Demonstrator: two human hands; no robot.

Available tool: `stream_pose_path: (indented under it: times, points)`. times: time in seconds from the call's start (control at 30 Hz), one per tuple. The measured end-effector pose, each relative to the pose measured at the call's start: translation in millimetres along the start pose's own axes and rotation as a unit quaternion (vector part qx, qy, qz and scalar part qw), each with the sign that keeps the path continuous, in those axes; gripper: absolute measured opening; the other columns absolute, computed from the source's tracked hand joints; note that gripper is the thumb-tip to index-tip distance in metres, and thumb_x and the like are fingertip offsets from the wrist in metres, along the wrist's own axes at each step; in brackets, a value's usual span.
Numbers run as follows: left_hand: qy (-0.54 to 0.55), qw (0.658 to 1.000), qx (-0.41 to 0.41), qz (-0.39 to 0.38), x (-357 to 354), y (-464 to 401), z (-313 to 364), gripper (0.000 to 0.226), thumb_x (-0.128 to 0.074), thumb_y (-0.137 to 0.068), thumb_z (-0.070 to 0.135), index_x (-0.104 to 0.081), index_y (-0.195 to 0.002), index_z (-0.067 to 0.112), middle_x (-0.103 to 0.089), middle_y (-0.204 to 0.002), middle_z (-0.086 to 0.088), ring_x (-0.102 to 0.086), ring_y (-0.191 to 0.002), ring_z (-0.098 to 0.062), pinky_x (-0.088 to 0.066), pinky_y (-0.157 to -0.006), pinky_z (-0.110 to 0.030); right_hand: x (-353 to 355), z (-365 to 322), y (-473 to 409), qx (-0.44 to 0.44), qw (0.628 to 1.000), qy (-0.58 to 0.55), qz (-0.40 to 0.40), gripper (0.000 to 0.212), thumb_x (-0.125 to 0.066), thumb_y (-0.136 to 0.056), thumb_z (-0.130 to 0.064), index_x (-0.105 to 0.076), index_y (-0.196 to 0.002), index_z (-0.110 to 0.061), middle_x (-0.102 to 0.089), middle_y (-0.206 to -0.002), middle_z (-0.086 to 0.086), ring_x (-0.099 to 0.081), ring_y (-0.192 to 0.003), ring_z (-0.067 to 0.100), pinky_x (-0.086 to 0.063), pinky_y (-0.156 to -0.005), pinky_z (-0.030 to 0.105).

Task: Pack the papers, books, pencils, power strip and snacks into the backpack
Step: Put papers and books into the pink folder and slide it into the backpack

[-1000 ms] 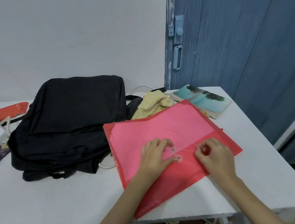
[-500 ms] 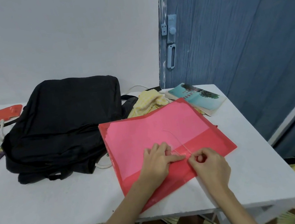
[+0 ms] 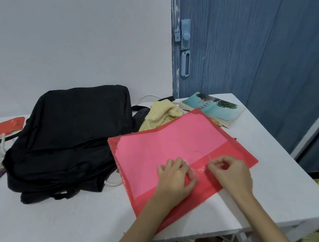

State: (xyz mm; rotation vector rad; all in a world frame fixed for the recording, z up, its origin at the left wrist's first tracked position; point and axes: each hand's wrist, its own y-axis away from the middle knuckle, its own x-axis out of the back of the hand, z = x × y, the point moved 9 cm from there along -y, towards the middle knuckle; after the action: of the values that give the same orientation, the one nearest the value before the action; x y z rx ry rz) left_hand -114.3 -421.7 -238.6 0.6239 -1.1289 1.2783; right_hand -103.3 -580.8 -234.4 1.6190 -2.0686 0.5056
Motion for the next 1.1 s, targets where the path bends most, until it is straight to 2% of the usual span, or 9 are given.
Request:
stream_pose_path:
  times: [0.13,0.27,0.33,0.43,0.53,0.7,0.8,0.87,1.1]
  points:
    - [-0.010,0.998,0.052,0.026,1.1,0.4,0.3,0.023,-0.039,-0.075,0.033,-0.054,-0.066,0.018,-0.052,-0.075,0.002,-0.052,-0.061,-0.020,-0.038,-0.052,-0.031,-10.2,-21.0,-7.5,0.045,0.996,-0.066,-0.033,0.007,-0.073,-0.073,-0.013,-0.070,-0.067,-0.016,-0.068,-0.067,-0.003,-0.063,-0.068,0.011,-0.046,-0.065,0.021]
    - [0.027,0.994,0.050,0.098,11.7,1.4,-10.6,0.030,-0.033,-0.078,0.027,-0.049,-0.069,0.004,-0.045,-0.080,-0.013,-0.047,-0.068,-0.029,-0.035,-0.062,-0.037,-18.7,-35.1,-16.6,0.066,0.993,-0.093,-0.038,0.013,-0.071,-0.073,-0.008,-0.065,-0.063,-0.015,-0.064,-0.061,-0.004,-0.059,-0.061,0.009,-0.046,-0.066,0.020]
    - [0.072,0.989,0.084,0.102,11.4,3.0,-20.4,0.027,-0.035,-0.075,0.025,-0.047,-0.064,0.004,-0.042,-0.077,-0.011,-0.047,-0.068,-0.029,-0.037,-0.062,-0.038,-25.8,-40.4,-23.5,0.078,0.992,-0.088,-0.041,0.012,-0.070,-0.073,-0.007,-0.065,-0.064,-0.013,-0.062,-0.060,-0.004,-0.055,-0.055,-0.001,-0.041,-0.059,0.009]
    - [0.127,0.981,0.111,0.096,14.2,-0.9,-28.0,0.017,-0.043,-0.077,0.021,-0.044,-0.066,0.009,-0.037,-0.083,-0.007,-0.048,-0.075,-0.028,-0.040,-0.069,-0.039,-42.4,-51.7,-39.3,0.115,0.990,-0.058,-0.061,0.003,-0.072,-0.073,-0.006,-0.069,-0.071,-0.007,-0.062,-0.065,0.000,-0.052,-0.055,-0.002,-0.040,-0.058,0.008]
    - [0.168,0.972,0.153,0.058,13.8,-6.4,-43.5,0.018,-0.060,-0.080,0.009,-0.043,-0.076,0.013,-0.036,-0.092,-0.004,-0.043,-0.082,-0.021,-0.033,-0.076,-0.020,-65.9,-65.1,-52.2,0.154,0.981,-0.043,-0.113,0.007,-0.074,-0.072,-0.003,-0.070,-0.073,-0.008,-0.061,-0.071,0.003,-0.049,-0.055,0.000,-0.038,-0.059,0.009]
    - [0.172,0.966,0.190,0.025,12.6,-14.1,-63.1,0.027,-0.069,-0.077,0.012,-0.043,-0.085,0.015,-0.040,-0.095,-0.003,-0.038,-0.084,-0.014,-0.025,-0.068,-0.017,-89.7,-79.4,-60.9,0.202,0.966,0.013,-0.162,0.008,-0.076,-0.068,-0.002,-0.072,-0.074,-0.006,-0.059,-0.070,-0.005,-0.048,-0.059,-0.001,-0.038,-0.058,0.008]
    - [0.168,0.962,0.213,0.030,14.0,-16.0,-69.8,0.033,-0.074,-0.074,0.017,-0.042,-0.075,0.020,-0.043,-0.090,0.000,-0.041,-0.083,-0.014,-0.026,-0.065,-0.020,-95.7,-80.6,-64.8,0.210,0.963,0.062,-0.161,0.008,-0.079,-0.067,-0.010,-0.073,-0.072,-0.010,-0.061,-0.073,-0.001,-0.052,-0.065,0.008,-0.046,-0.065,0.025]
    - [0.171,0.959,0.222,0.036,15.1,-16.0,-72.9,0.041,-0.078,-0.071,0.021,-0.037,-0.067,0.025,-0.042,-0.082,0.006,-0.043,-0.082,-0.014,-0.026,-0.063,-0.021,-96.5,-80.5,-67.0,0.202,0.963,0.080,-0.157,0.006,-0.078,-0.067,-0.013,-0.073,-0.070,-0.013,-0.061,-0.069,-0.002,-0.054,-0.064,0.011,-0.048,-0.065,0.029]
    - [0.169,0.964,0.198,0.049,22.0,-11.2,-70.6,0.042,-0.078,-0.070,0.033,-0.037,-0.065,0.029,-0.049,-0.086,0.004,-0.046,-0.081,-0.011,-0.030,-0.065,-0.024,-90.2,-70.6,-72.9,0.143,0.979,0.056,-0.134,0.017,-0.074,-0.066,-0.002,-0.065,-0.058,-0.015,-0.057,-0.056,-0.008,-0.051,-0.054,0.006,-0.043,-0.059,0.022]
